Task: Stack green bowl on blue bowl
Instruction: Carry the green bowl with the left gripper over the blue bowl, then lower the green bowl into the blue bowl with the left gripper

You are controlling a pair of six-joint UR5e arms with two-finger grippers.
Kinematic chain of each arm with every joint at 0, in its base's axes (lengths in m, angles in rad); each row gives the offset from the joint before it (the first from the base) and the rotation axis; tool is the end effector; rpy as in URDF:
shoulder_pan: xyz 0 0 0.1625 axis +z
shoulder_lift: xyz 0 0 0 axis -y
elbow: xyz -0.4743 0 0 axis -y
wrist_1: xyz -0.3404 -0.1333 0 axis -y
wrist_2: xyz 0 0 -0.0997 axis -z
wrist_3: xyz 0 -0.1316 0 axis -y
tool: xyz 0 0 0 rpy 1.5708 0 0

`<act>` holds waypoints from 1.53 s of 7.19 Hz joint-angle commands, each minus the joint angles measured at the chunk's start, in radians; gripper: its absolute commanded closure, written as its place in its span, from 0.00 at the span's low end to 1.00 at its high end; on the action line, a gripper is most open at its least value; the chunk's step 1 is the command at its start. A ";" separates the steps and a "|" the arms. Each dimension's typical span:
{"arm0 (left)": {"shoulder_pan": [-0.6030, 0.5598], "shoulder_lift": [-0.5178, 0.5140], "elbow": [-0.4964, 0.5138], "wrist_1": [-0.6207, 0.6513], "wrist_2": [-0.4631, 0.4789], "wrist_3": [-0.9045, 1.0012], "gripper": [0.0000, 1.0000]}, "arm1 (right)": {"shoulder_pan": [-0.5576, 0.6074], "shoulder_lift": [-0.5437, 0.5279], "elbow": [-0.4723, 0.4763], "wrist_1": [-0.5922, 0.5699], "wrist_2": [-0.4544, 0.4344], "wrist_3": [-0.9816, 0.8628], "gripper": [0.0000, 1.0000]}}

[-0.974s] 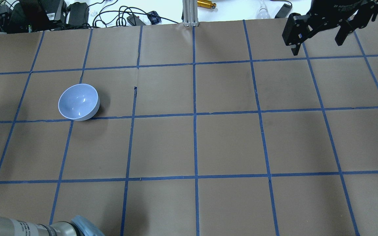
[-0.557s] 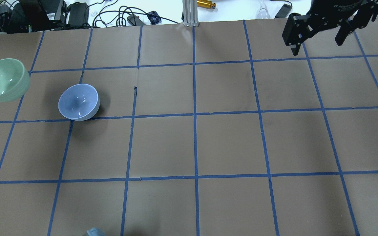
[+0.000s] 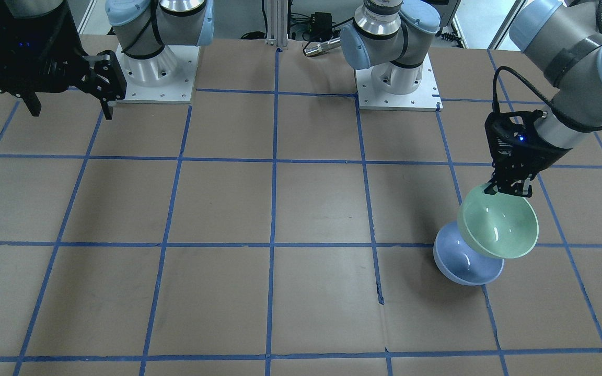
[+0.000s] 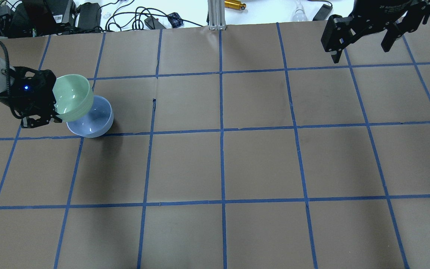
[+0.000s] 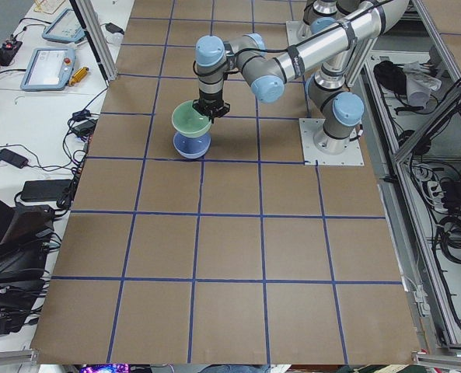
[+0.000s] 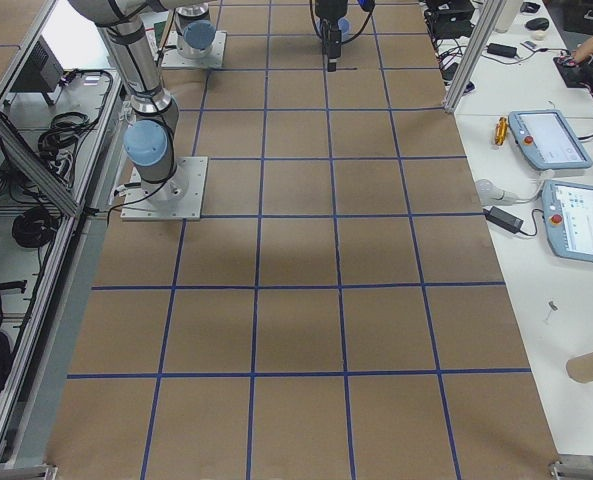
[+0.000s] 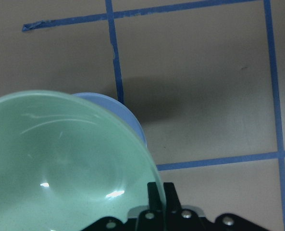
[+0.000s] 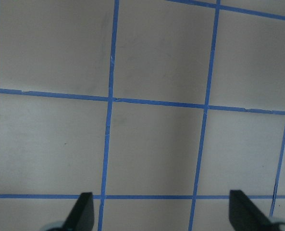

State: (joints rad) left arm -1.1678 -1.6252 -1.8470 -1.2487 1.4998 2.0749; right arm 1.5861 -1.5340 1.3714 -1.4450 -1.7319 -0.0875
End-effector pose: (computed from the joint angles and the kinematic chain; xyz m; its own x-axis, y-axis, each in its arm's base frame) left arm 0.0438 -0.4665 0.3935 0.0997 0.9947 -0.0268 0.9926 -0.1013 -0.0662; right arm 0.1192 -0.4560 0.5654 -0.9819 -0.0965 0.1629 -0.1015 0.9946 -0.0226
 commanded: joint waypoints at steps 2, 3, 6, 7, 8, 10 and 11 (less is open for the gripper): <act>-0.021 -0.030 -0.023 0.102 0.003 -0.035 1.00 | 0.000 0.000 0.000 0.000 0.000 0.000 0.00; -0.020 -0.036 -0.058 0.151 0.008 -0.035 1.00 | 0.000 0.000 0.000 0.000 0.000 0.000 0.00; -0.010 -0.041 -0.135 0.233 0.028 -0.029 1.00 | 0.000 0.000 0.000 0.000 0.000 0.000 0.00; -0.009 -0.042 -0.135 0.229 0.030 -0.030 1.00 | 0.000 0.000 0.000 0.000 0.000 0.000 0.00; -0.009 -0.044 -0.132 0.227 0.030 -0.030 0.87 | 0.000 0.000 0.000 0.000 0.000 0.000 0.00; -0.009 -0.042 -0.126 0.224 0.031 -0.038 0.00 | 0.000 0.000 0.000 0.000 0.000 0.000 0.00; -0.010 -0.035 -0.123 0.222 0.031 -0.065 0.00 | 0.000 0.000 0.000 0.000 0.000 0.000 0.00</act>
State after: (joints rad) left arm -1.1769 -1.6659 -1.9733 -1.0247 1.5307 2.0315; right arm 1.5861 -1.5340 1.3714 -1.4450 -1.7318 -0.0874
